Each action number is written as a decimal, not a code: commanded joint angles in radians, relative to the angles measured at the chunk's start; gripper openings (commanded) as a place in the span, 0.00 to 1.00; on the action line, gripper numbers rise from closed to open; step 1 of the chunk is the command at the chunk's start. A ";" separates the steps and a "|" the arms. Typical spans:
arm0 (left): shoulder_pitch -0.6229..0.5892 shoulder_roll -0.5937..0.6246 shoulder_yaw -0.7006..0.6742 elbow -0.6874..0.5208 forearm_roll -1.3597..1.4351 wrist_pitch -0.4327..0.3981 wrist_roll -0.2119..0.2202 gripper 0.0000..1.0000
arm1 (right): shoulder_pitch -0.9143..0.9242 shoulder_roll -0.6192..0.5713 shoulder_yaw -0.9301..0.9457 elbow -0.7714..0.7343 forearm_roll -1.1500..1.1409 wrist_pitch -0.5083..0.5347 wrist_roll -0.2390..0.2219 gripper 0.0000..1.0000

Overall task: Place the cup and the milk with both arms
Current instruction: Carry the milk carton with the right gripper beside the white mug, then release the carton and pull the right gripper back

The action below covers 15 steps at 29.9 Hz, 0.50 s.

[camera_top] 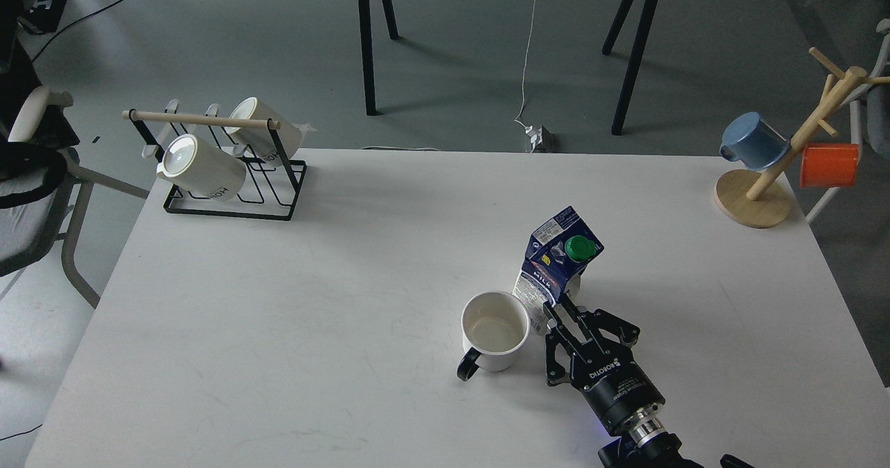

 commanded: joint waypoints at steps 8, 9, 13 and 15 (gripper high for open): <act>0.000 0.001 -0.002 -0.001 -0.001 0.000 0.000 1.00 | -0.032 -0.042 -0.012 0.017 0.002 0.000 0.000 0.97; 0.000 0.002 0.000 -0.001 -0.001 -0.002 0.000 1.00 | -0.039 -0.058 -0.012 0.023 0.002 0.000 0.000 0.97; 0.002 0.008 -0.002 -0.001 -0.001 -0.003 -0.002 1.00 | -0.092 -0.159 -0.004 0.055 -0.005 0.000 -0.002 0.98; 0.002 0.016 -0.002 -0.001 -0.001 -0.008 -0.002 1.00 | -0.110 -0.222 0.011 0.055 -0.007 0.000 0.000 0.98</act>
